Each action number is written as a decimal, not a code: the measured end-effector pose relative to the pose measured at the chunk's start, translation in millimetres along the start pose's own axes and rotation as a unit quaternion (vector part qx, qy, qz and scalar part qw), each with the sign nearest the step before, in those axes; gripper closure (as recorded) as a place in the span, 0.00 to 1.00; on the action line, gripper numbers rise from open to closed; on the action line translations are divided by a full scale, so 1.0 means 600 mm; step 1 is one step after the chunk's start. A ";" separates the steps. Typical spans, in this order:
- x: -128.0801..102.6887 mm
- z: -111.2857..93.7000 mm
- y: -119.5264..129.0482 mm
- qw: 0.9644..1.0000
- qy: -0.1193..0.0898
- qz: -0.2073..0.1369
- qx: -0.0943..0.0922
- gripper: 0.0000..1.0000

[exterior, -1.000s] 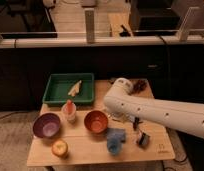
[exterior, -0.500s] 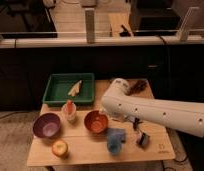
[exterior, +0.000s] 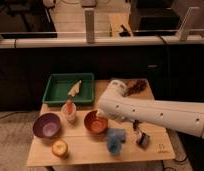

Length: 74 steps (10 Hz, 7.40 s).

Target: Stack bowls on top of each other

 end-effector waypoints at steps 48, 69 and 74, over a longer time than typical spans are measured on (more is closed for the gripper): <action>-0.083 0.123 -0.019 0.993 -0.091 -0.062 0.045 0.97; -0.043 0.033 -0.141 0.985 -0.070 -0.155 0.044 0.97; -0.039 0.012 -0.184 0.979 -0.064 -0.188 0.048 0.97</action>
